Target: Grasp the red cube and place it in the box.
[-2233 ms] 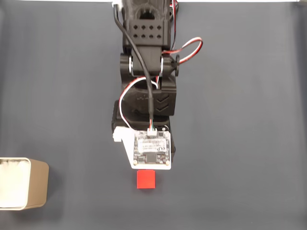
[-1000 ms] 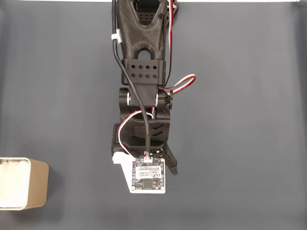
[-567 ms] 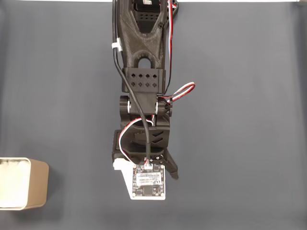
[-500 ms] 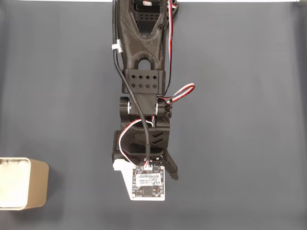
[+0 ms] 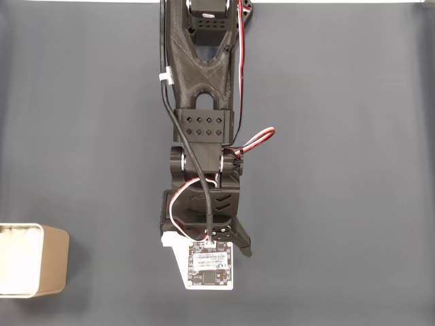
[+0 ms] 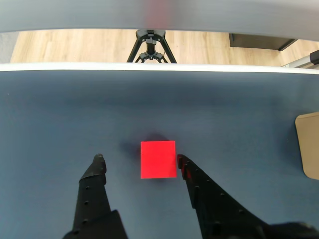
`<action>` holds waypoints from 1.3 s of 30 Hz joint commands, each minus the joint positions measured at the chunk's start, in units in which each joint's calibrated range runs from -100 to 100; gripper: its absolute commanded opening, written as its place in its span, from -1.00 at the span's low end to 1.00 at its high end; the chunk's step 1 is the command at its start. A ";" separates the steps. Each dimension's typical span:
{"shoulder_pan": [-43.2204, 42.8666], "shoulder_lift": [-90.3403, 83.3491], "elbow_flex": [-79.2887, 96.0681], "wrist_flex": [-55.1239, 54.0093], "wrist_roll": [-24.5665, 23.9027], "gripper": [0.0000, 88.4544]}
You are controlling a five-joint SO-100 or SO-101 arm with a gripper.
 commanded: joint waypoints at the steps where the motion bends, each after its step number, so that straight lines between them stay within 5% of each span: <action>1: 0.67 -0.52 -3.03 -1.39 -0.68 -0.24; 21: 0.52 3.64 -5.86 -1.55 -0.78 -0.26; 39: 0.88 4.51 -5.50 -0.98 1.22 -0.55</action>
